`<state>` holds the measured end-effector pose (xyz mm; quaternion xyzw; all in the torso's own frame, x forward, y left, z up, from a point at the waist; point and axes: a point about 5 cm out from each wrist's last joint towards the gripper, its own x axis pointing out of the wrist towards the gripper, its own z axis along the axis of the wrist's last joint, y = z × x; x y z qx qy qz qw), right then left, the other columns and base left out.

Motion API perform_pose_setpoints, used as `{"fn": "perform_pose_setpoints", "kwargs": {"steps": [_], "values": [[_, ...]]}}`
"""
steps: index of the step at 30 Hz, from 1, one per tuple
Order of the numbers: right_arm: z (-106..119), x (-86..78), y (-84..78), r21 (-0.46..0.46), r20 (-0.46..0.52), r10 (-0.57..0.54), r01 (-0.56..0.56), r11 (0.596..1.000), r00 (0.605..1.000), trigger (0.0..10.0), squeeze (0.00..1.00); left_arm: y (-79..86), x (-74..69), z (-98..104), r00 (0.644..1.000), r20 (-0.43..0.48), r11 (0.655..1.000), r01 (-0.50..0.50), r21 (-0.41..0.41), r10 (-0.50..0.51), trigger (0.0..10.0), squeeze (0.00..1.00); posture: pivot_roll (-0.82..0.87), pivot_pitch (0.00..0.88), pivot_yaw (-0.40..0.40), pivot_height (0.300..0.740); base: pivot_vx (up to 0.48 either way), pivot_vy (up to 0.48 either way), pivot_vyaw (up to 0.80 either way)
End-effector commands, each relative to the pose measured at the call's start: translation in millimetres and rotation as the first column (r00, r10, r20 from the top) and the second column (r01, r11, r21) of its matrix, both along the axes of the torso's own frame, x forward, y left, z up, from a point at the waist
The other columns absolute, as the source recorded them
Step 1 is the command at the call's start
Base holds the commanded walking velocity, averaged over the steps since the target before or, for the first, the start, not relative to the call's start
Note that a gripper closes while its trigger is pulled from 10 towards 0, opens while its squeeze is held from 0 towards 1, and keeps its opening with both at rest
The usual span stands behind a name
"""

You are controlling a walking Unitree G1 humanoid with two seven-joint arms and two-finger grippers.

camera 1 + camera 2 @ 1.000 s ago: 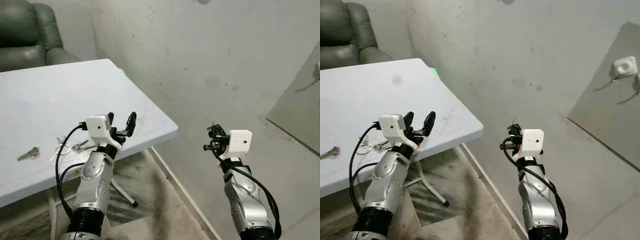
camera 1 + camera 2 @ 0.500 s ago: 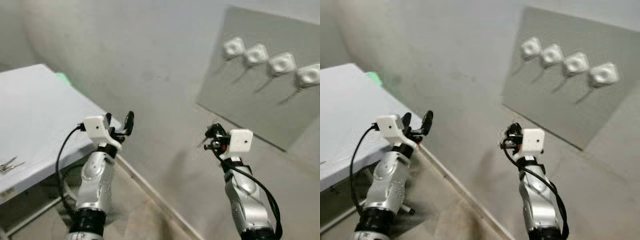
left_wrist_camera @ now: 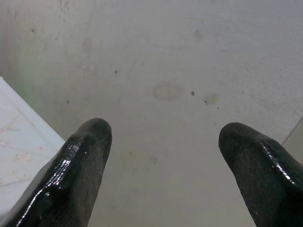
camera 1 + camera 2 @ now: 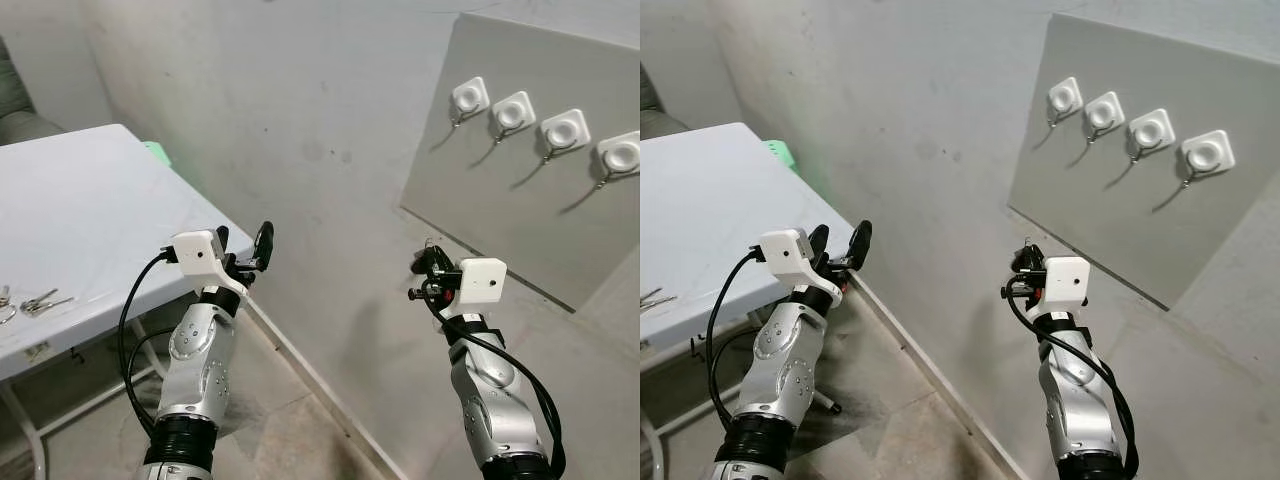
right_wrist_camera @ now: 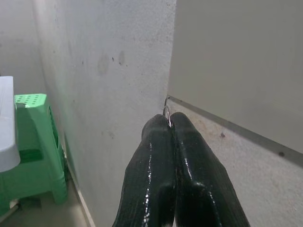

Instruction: Hang keys on a hook

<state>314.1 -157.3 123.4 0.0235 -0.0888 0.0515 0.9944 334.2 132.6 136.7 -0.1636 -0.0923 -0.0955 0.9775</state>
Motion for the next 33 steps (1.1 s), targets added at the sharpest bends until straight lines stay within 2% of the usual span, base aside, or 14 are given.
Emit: {"fn": "perform_pose_setpoints", "kwargs": {"steps": [1, 6, 15, 33], "values": [[9.0, 3.6, -1.8, -0.001, 0.037, -0.005, 0.005, 1.000, 0.999, 10.0, 0.00, -3.9, 2.7, 1.3, 1.000, -0.012, 1.000, 0.010, -0.007, -0.010, 10.0, 0.00, 0.00, 0.000, -0.061, 0.740, 0.000, 0.000, 0.00], [10.9, 5.6, -2.3, 0.001, 0.042, -0.007, 0.007, 1.000, 0.999, 10.0, 0.00, -4.1, 4.5, 1.0, 1.000, -0.026, 1.000, 0.005, -0.022, -0.006, 10.0, 0.00, 0.00, 0.000, -0.062, 0.740, 0.000, 0.000, 0.00], [13.4, 7.6, -1.4, 0.005, 0.049, -0.006, 0.006, 1.000, 0.999, 10.0, 0.00, -3.9, 6.7, 2.1, 1.000, -0.025, 1.000, 0.004, -0.018, -0.004, 10.0, 0.00, 0.00, 0.000, -0.061, 0.740, 0.000, 0.428, 0.00], [14.6, 8.4, -1.9, 0.008, 0.056, -0.010, 0.009, 1.000, 0.998, 10.0, 0.00, -6.3, 7.3, 4.0, 1.000, -0.009, 1.000, 0.014, -0.016, -0.014, 10.0, 0.00, 0.00, 0.000, -0.064, 0.740, 0.000, 0.000, 0.00]]}}
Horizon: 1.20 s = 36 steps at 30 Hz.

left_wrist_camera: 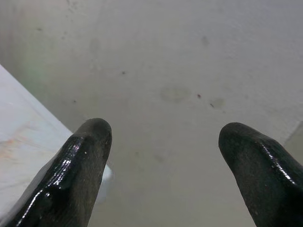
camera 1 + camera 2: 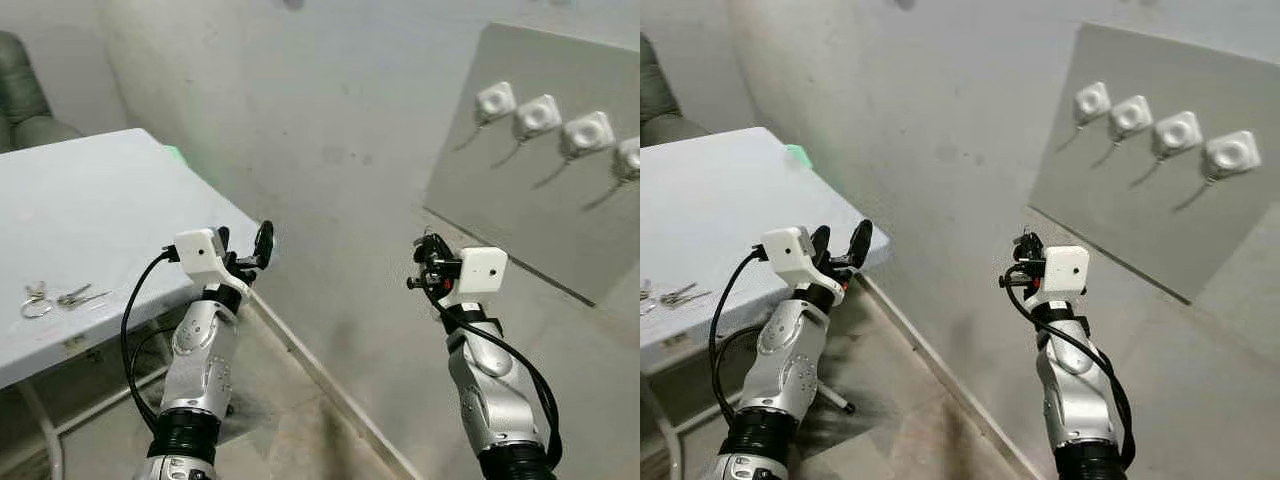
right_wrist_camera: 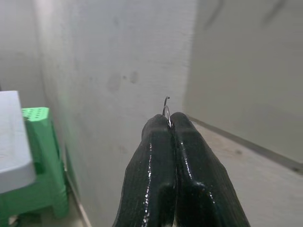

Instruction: Hang keys on a hook

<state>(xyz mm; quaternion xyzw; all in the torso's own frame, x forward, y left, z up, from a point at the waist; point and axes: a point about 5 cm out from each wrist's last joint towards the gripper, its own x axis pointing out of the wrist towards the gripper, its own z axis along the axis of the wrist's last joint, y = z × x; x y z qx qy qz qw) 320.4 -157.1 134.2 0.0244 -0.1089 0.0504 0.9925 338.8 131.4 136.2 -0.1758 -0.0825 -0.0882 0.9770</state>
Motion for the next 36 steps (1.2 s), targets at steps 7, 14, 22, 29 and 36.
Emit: {"fn": "perform_pose_setpoints", "kwargs": {"steps": [7, 14, 22, 29, 36], "values": [[6.5, 2.3, -3.4, 0.007, 0.030, -0.021, 0.020, 1.000, 0.999, 10.0, 0.00, -14.5, 1.1, 6.4, 0.997, 0.034, 0.996, 0.075, 0.039, -0.076, 10.0, 0.00, 0.00, 0.000, -0.065, 0.740, 0.000, 0.000, 0.00], [4.7, 0.0, -4.0, 0.001, 0.027, -0.020, 0.020, 1.000, 0.999, 10.0, 0.00, -17.9, 0.7, 5.9, 0.996, 0.035, 0.995, 0.085, 0.052, -0.087, 10.0, 0.00, -0.01, 0.000, -0.065, 0.740, 0.000, 0.000, 0.00], [3.7, -5.4, -9.4, -0.001, 0.032, -0.053, 0.053, 0.999, 0.998, 10.0, 0.00, -29.3, -5.8, 3.8, 0.988, 0.043, 0.986, 0.145, 0.085, -0.149, 10.0, 0.00, -0.02, 0.000, -0.065, 0.740, 0.000, 0.000, 0.00], [9.5, -9.0, -17.5, 0.004, 0.061, -0.091, 0.091, 0.996, 0.994, 10.0, 0.00, -40.1, -11.7, 9.3, 0.972, 0.066, 0.969, 0.217, 0.120, -0.226, 10.0, 0.00, -0.03, 0.000, -0.054, 0.740, 0.000, 0.000, 0.00], [30.9, -18.9, -33.3, 0.030, 0.162, -0.128, 0.125, 0.992, 0.978, 10.0, 0.00, -68.9, -23.4, 23.3, 0.906, 0.110, 0.899, 0.378, 0.220, -0.408, 10.0, 0.00, -0.05, 0.000, -0.034, 0.740, 0.000, 0.000, 0.00]]}}
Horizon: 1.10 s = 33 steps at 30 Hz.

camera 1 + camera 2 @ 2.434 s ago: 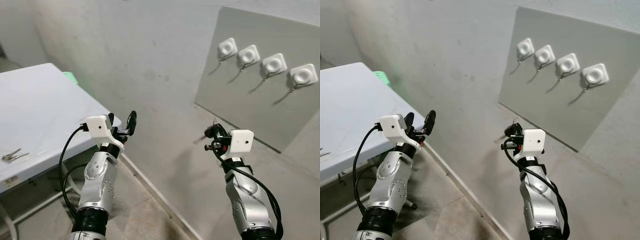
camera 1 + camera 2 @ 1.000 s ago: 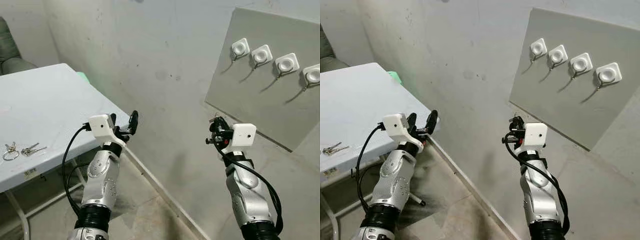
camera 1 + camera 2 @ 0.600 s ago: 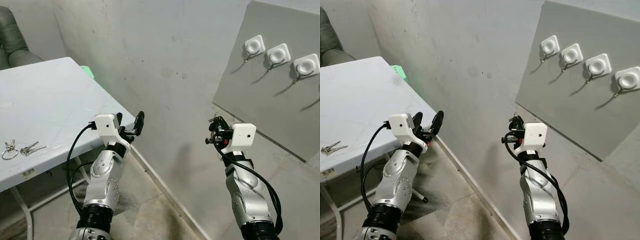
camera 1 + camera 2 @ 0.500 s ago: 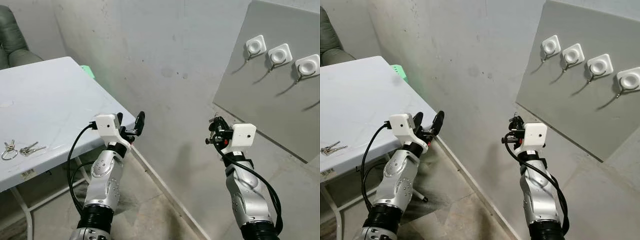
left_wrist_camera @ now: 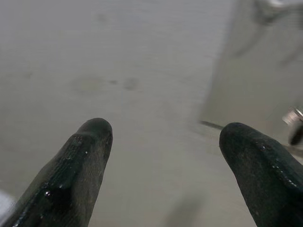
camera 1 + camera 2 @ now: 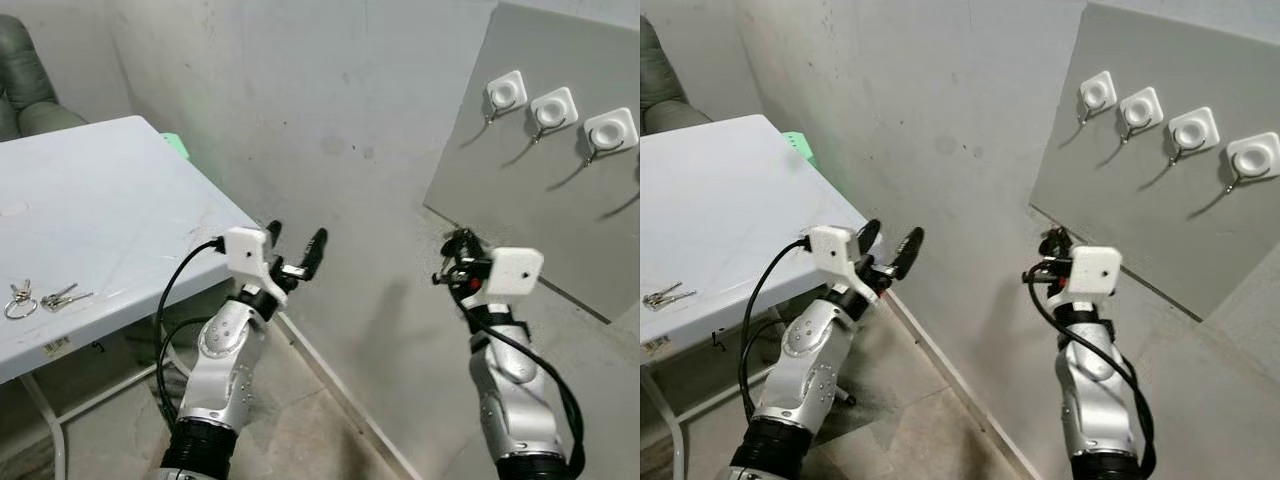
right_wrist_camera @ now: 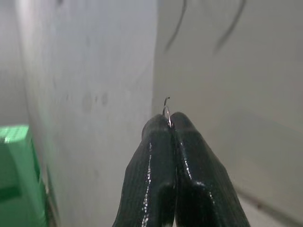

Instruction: Hang keys on a hook

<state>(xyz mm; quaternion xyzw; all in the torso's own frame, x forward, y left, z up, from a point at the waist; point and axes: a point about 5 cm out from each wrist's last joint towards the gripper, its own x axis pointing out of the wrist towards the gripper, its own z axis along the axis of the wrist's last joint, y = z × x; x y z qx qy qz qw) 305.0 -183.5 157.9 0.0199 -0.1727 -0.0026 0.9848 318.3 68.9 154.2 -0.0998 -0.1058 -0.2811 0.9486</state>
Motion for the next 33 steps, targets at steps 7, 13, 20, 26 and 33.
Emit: {"fn": "perform_pose_setpoints", "kwargs": {"steps": [7, 13, 20, 26, 33], "values": [[17.0, -12.9, -14.2, 0.040, 0.095, -0.024, 0.020, 0.999, 0.995, 10.0, 0.00, -18.9, -8.4, 9.3, 0.992, 0.024, 0.992, 0.120, 0.035, -0.121, 10.0, 0.00, -0.08, 0.000, -0.006, 0.740, 0.000, 0.000, 0.00], [31.9, -13.6, -12.4, 0.061, 0.140, -0.002, -0.006, 0.998, 0.990, 10.0, 0.00, -33.4, -13.7, 19.2, 0.979, 0.049, 0.980, 0.195, 0.042, -0.197, 10.0, 0.00, -0.10, 0.000, 0.003, 0.740, 0.000, 0.000, 0.00], [51.8, -8.8, -8.4, 0.074, 0.203, 0.035, -0.051, 0.996, 0.979, 10.0, 0.00, -43.1, -16.3, 31.2, 0.967, 0.083, 0.970, 0.237, 0.047, -0.240, 10.0, 0.00, -0.10, 0.000, 0.004, 0.740, 0.000, 0.000, 0.00], [66.1, -6.1, -8.3, 0.113, 0.244, 0.053, -0.083, 0.990, 0.968, 10.0, 0.00, -47.3, -20.9, 38.3, 0.959, 0.106, 0.964, 0.257, 0.061, -0.262, 10.0, 0.00, -0.09, 0.000, -0.004, 0.740, 0.000, 0.000, 0.00], [78.7, -5.0, -11.4, 0.179, 0.283, 0.048, -0.102, 0.979, 0.958, 10.0, 0.00, -48.8, -24.2, 43.7, 0.956, 0.116, 0.962, 0.265, 0.061, -0.271, 10.0, 0.00, -0.08, 0.000, -0.006, 0.740, 0.000, 0.000, 0.00]]}}
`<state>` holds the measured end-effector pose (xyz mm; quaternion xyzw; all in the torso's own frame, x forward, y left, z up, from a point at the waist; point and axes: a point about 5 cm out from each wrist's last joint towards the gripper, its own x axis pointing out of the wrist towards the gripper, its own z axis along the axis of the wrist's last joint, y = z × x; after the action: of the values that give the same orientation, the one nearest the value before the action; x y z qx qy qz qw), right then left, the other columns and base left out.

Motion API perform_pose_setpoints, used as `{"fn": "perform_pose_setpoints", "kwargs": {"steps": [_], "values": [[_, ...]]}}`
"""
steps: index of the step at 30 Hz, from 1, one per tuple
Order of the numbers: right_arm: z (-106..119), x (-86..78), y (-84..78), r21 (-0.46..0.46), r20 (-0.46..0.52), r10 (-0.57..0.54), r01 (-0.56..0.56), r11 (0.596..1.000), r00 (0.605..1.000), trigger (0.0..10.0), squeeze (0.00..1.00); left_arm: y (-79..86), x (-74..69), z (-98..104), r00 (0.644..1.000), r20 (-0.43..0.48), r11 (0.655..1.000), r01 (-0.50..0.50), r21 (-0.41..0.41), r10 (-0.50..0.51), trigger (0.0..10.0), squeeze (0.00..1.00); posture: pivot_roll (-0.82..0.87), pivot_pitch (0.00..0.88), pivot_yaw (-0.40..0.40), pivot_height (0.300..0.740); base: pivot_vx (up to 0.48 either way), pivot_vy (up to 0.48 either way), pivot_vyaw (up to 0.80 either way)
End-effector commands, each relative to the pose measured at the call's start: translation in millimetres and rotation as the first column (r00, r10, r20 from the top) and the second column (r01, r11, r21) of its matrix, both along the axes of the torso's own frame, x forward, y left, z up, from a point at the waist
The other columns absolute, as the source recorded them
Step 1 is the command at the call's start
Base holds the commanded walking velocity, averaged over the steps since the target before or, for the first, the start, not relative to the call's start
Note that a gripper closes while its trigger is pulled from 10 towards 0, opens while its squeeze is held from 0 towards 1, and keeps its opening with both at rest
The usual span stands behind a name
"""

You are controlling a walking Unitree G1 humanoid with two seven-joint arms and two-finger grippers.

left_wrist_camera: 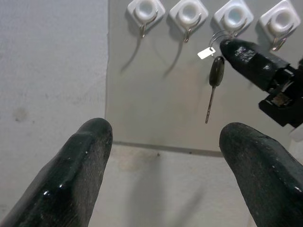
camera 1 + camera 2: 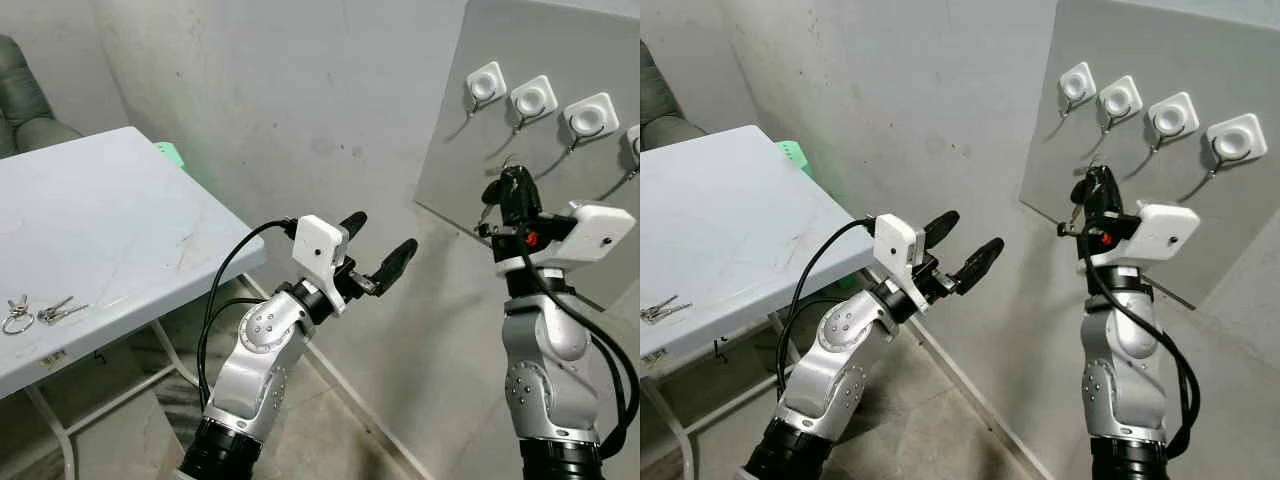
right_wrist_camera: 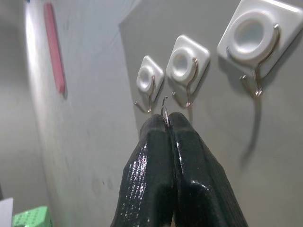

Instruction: Hang keys on a hook

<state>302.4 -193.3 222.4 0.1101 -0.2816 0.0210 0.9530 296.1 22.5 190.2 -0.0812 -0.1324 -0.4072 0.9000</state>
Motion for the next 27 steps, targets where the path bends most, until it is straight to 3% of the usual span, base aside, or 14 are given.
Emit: {"fn": "perform_pose_setpoints", "kwargs": {"steps": [1, 15, 27], "values": [[15.2, -2.4, -2.4, 0.040, 0.057, 0.000, -0.002, 0.999, 0.998, 10.0, 0.00, -2.4, -2.3, 8.8, 0.999, 0.030, 1.000, 0.016, 0.004, -0.016, 10.0, 0.00, -0.08, 0.000, -0.006, 0.740, 0.000, 0.000, 0.00], [26.3, -2.9, -14.0, 0.235, 0.076, -0.005, -0.013, 0.972, 0.997, 10.0, 0.00, -1.3, -4.8, 15.4, 0.999, 0.040, 1.000, 0.022, 0.006, -0.022, 10.0, 0.00, -0.08, 0.000, -0.006, 0.740, 0.000, 0.000, 0.00], [26.6, 2.5, -17.2, 0.331, 0.054, 0.019, -0.036, 0.943, 0.998, 10.0, 0.00, -1.2, -5.8, 17.2, 0.999, 0.036, 1.000, 0.018, -0.001, -0.018, 10.0, 0.00, -0.07, 0.000, -0.007, 0.740, 0.000, 0.000, 0.00]]}}
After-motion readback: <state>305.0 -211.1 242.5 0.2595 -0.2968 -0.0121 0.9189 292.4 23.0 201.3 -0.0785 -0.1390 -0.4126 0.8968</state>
